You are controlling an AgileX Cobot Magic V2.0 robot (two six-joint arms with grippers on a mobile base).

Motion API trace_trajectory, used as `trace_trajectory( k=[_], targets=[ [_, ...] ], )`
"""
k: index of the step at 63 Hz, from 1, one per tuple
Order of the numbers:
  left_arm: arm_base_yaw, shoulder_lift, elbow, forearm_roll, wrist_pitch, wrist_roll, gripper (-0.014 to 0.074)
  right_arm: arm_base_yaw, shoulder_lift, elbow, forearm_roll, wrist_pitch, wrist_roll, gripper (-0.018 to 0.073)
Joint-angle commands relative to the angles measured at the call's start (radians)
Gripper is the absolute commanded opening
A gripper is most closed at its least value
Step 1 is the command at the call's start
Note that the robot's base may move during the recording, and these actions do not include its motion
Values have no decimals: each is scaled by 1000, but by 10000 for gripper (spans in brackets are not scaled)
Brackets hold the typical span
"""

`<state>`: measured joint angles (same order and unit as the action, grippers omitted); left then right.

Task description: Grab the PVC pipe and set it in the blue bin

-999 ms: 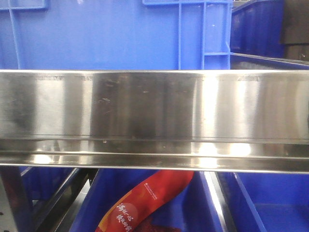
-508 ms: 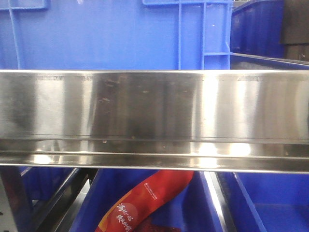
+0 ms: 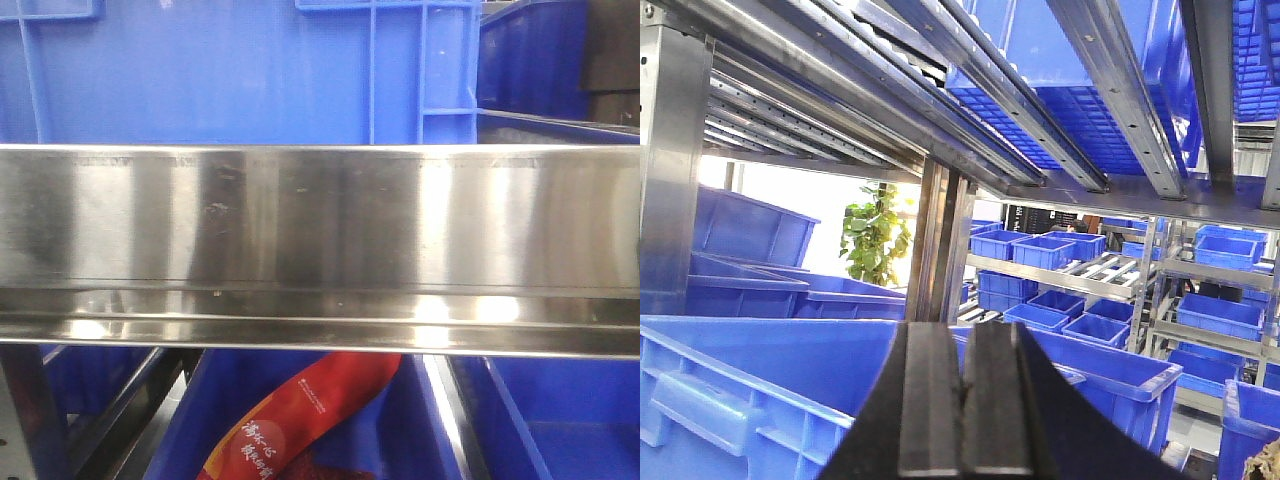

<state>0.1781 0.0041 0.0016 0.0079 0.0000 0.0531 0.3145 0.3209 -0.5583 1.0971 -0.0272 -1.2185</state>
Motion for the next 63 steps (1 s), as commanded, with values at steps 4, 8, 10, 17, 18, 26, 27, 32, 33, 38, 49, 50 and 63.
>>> trace_trajectory(
  k=[4,8,10,17,18,26,27,32,33,38,49,50,63],
  targets=[
    [-4,-4,-2,4,-20,-5,-111,-4,-5,3,0,-6,-3,-162],
    [-4,-4,-2,4,-20,-5,-111,-4,-5,3,0,-6,-3,-162],
    [-4,-4,-2,4,-20,-5,-111,-4,-5,3,0,-6,-3,-162],
    [-4,-4,-2,4,-20,-5,-111,-4,-5,3,0,-6,-3,-162],
    [-4,-4,-2,4,-20,-5,-111,-4,-5,3,0,-6,-3,-162],
    [-4,-4,-2,4,-20,-5,-111,-4,-5,3,0,-6,-3,-162],
    [-4,-4,-2,4,-20,-5,-111,-4,-5,3,0,-6,-3,-162],
    [-4,-4,-2,4,-20,-5,-111,-4,-5,3,0,-8,-3,-162],
    [-4,-4,-2,4,-20,-5,-111,-4,-5,3,0,-10,-3,-162],
    [-4,-4,-2,4,-20,-5,-111,-4,-5,3,2,-18,-3,-162],
    [-4,-4,-2,4,-20,-5,-111,-4,-5,3,4,-76,-3,-162],
    [-4,-4,-2,4,-20,-5,-111,-4,-5,3,4,-80,-3,-162],
    [-4,-4,-2,4,-20,-5,-111,-4,-5,9,-140,-218,58,-162]
  ],
)
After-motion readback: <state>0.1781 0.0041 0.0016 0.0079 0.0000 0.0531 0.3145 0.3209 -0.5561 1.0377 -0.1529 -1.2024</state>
